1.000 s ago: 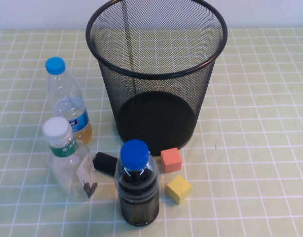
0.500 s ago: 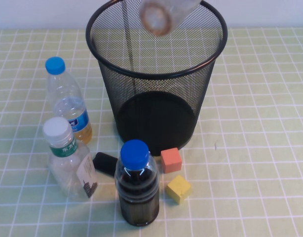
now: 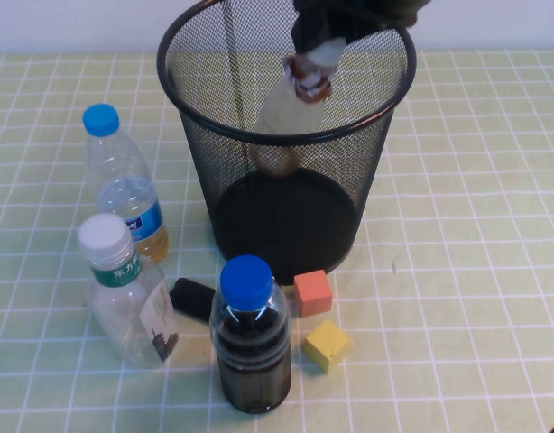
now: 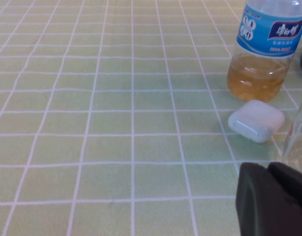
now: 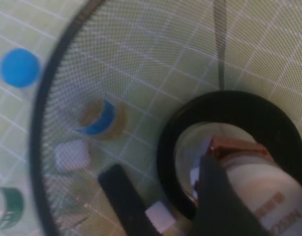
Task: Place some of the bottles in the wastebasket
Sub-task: Place the bottle in the trash can, then pick up a bottle from the table with left arm
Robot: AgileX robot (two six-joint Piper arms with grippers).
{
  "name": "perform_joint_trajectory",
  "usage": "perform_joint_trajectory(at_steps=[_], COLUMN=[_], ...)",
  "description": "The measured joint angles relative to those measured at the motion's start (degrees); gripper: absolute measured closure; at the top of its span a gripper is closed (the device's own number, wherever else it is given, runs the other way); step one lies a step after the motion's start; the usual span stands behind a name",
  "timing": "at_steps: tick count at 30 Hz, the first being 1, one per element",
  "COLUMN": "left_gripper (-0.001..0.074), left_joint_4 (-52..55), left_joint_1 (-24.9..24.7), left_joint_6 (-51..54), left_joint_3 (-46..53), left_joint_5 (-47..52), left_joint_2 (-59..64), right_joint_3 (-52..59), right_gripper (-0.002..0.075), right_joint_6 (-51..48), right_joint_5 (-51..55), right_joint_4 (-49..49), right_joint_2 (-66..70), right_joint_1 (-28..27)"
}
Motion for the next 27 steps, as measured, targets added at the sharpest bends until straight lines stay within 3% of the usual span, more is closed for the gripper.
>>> perform_joint_trajectory(at_steps=[7, 15, 18, 24, 27], left_gripper=[0.0739, 0.0739, 0.0739, 0.0739, 0.0739], left_joint_4=[0.0, 0.0, 0.0, 0.0, 0.0], left_joint_1=[0.0, 0.0, 0.0, 0.0, 0.0], left_joint_6=[0.0, 0.0, 0.0, 0.0, 0.0], left_joint_3=[0.0, 0.0, 0.0, 0.0, 0.0], left_joint_5=[0.0, 0.0, 0.0, 0.0, 0.0], left_joint_2=[0.0, 0.0, 0.0, 0.0, 0.0], right_joint_3=[0.0, 0.0, 0.0, 0.0, 0.1], right_gripper=[0.0309, 0.0332, 0.0407, 0.0706, 0.0726], right_joint_6=[0.7, 0.3, -0.3, -0.8, -0.8], right_joint_5=[0.0, 0.9, 1.7, 2.0, 2.0], right_joint_4=[-1.6, -1.7, -2.3, -5.1, -8.9], right_joint_2=[1.3, -1.7, -4.5, -11.8, -16.3], right_joint_1=[0.0, 0.0, -0.1, -0.1, 0.0])
